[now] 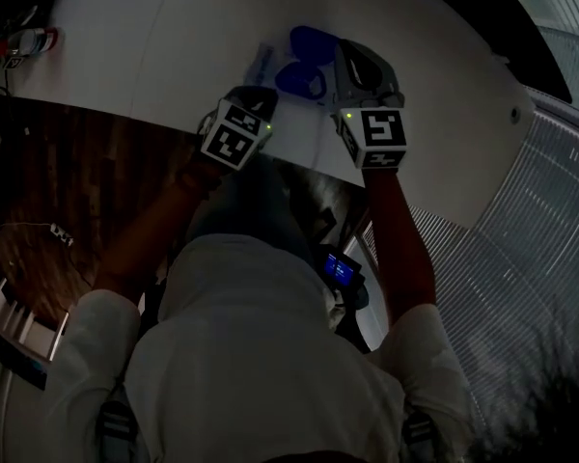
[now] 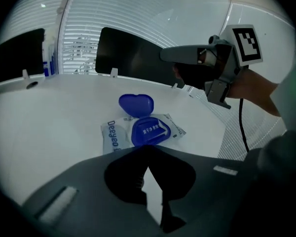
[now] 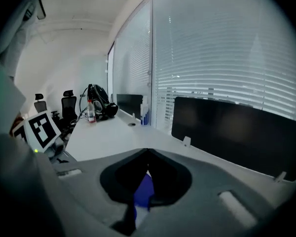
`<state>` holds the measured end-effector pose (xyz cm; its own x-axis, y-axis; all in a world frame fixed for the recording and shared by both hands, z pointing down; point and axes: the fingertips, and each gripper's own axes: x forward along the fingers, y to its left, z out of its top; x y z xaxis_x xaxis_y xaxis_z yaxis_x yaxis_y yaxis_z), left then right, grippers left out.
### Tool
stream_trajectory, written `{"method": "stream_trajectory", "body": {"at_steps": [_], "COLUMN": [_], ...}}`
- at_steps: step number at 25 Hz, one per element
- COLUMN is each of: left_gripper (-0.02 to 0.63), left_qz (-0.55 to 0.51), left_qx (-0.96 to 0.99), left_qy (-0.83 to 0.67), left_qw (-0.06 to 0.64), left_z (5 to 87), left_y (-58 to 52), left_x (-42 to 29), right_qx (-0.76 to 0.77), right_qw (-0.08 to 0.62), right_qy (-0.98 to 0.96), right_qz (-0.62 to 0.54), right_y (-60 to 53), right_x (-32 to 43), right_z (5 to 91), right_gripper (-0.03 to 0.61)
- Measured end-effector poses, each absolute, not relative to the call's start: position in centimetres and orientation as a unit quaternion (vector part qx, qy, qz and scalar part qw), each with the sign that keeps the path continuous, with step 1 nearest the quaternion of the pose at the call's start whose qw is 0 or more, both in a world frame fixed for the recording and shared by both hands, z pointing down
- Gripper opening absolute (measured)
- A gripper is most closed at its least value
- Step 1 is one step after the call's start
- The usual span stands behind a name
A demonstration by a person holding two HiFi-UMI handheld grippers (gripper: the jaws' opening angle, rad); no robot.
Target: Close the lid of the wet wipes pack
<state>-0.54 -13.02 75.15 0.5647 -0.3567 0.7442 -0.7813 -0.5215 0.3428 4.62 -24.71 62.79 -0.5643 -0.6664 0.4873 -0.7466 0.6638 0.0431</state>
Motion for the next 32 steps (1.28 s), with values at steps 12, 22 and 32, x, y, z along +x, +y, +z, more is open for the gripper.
{"method": "stream_trajectory", "body": {"at_steps": [12, 22, 32], "left_gripper": [0.002, 0.002, 0.002], "left_qz": [0.323, 0.324, 0.327], "left_qx": [0.806, 0.809, 0.808], "left_qy": [-0.334, -0.33, -0.33], "left_qw": [0.366, 0.362, 0.362], "left_z": [78.0, 79.0, 79.4], "left_y": [-12.2, -12.9, -12.8], "left_x": [1.5, 2.4, 2.5], "right_qx": [0.352, 0.302, 0.231], "right_qw": [0.339, 0.383, 0.339], "right_qy": [-0.866, -0.865, -0.889], "right_qz": [0.102, 0.115, 0.205], "right_y": [-28.7, -31.7, -30.2], "right_x": [6.2, 7.1, 6.6], "right_z": [71.8, 76.4, 75.3], "right_gripper": [0.0, 0.0, 0.0]}}
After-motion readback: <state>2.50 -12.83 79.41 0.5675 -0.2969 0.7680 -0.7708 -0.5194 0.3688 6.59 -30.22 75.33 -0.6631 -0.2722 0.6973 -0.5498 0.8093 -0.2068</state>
